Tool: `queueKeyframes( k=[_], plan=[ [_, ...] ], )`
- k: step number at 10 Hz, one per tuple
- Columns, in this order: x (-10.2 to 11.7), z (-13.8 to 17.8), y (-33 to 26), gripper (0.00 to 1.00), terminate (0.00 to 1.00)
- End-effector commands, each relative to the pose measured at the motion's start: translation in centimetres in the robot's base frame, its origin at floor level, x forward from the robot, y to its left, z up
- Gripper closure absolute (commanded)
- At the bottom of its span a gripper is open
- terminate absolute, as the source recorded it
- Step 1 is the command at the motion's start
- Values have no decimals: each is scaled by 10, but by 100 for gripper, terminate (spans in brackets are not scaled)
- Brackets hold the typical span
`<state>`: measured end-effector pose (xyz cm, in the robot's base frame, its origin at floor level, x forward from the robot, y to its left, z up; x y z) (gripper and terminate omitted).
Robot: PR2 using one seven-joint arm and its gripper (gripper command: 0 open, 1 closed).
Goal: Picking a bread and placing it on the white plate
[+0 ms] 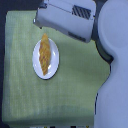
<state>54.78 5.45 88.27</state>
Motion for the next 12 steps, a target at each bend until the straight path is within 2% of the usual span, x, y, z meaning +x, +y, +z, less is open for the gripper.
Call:
queueKeyframes(
  k=[1,7,12],
  plan=[
    [-9,16,-56,0,0],
    [-42,22,-230,0,0],
    [-64,19,-280,0,0]
  ],
)
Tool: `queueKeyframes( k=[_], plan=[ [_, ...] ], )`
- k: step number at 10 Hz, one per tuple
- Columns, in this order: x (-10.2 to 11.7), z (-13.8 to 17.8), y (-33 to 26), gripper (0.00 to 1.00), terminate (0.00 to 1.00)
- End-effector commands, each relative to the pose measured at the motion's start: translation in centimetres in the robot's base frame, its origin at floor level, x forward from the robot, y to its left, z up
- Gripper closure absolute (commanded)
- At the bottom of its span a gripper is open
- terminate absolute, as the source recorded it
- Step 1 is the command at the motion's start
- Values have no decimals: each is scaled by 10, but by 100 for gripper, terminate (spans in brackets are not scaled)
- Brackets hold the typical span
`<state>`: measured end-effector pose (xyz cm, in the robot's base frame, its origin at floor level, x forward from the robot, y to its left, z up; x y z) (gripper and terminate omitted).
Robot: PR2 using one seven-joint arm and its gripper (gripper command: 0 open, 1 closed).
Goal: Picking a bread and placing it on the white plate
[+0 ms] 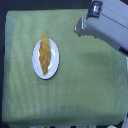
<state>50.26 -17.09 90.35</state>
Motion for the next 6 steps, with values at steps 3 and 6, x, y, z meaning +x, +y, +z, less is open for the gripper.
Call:
queueKeyframes(
  k=[3,6],
  plan=[
    [-30,4,-77,0,0],
    [-31,2,-84,0,100]
  ],
)
